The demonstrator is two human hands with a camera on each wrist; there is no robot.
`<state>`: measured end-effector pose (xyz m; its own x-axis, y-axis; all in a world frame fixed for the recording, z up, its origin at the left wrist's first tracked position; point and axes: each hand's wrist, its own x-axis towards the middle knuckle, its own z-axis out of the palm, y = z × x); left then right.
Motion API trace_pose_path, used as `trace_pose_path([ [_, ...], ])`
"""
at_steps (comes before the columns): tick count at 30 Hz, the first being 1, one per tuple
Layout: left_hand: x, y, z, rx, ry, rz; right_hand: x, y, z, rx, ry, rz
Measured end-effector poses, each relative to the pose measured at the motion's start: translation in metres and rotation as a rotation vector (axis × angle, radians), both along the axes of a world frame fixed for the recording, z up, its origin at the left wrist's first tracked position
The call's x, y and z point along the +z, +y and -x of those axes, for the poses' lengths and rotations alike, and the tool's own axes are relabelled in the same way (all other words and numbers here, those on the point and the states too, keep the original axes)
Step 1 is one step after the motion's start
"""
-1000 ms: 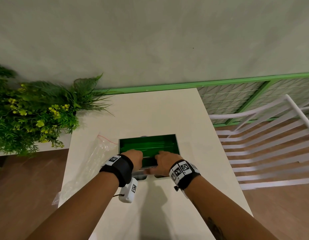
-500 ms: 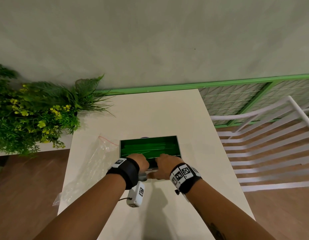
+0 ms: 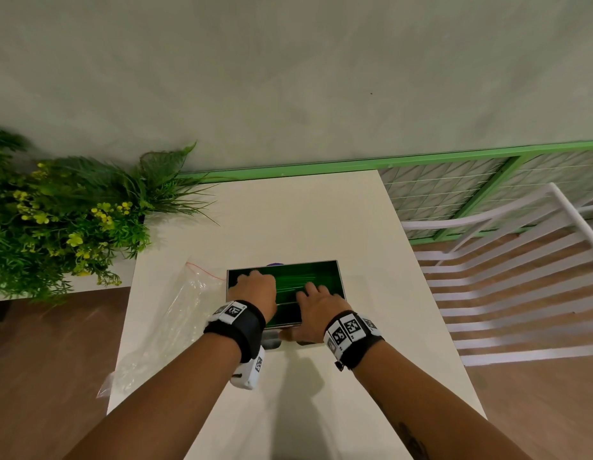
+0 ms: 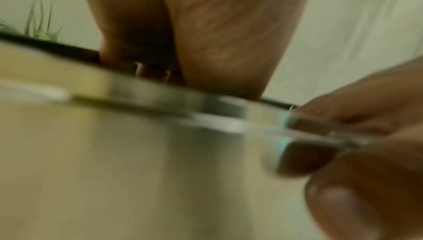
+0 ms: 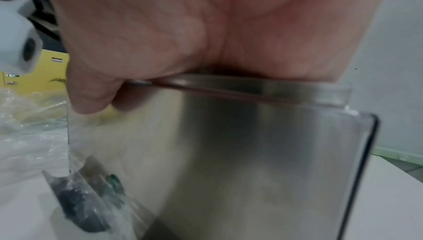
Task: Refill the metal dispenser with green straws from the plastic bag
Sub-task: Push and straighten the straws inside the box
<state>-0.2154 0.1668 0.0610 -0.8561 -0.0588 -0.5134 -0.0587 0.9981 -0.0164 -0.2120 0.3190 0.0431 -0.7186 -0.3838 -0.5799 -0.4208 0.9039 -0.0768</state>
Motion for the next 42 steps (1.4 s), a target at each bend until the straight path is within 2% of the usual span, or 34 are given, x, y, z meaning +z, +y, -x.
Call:
trace_pose_path([
  [2,-0.007,-0.003,0.004,-0.041,-0.069,0.028,0.001,-0.001,0.0,-0.008,-0.041,0.007],
  [5,-0.014,-0.006,0.008,-0.086,-0.081,0.015,0.001,0.0,0.0,-0.023,-0.081,0.036],
  [8,-0.011,-0.007,0.013,-0.052,-0.11,0.008,0.002,0.003,-0.003,-0.013,-0.105,0.029],
  [12,-0.01,-0.013,0.017,-0.03,-0.043,-0.03,0.005,0.003,-0.005,-0.002,-0.101,0.016],
  [16,-0.013,-0.015,0.011,-0.088,0.05,0.002,0.005,0.003,-0.005,0.0,-0.085,-0.009],
  [22,-0.019,-0.01,0.003,-0.137,-0.014,0.022,0.007,0.007,-0.006,-0.044,-0.031,0.03],
  [30,-0.029,-0.015,0.01,-0.108,-0.009,-0.05,0.01,0.01,-0.005,-0.045,-0.079,0.057],
  [40,-0.026,-0.008,-0.005,-0.068,0.226,-0.036,0.011,0.011,-0.005,-0.043,-0.065,0.084],
  [42,-0.023,-0.002,-0.007,-0.098,0.181,-0.036,0.011,0.009,-0.002,-0.021,-0.089,0.046],
])
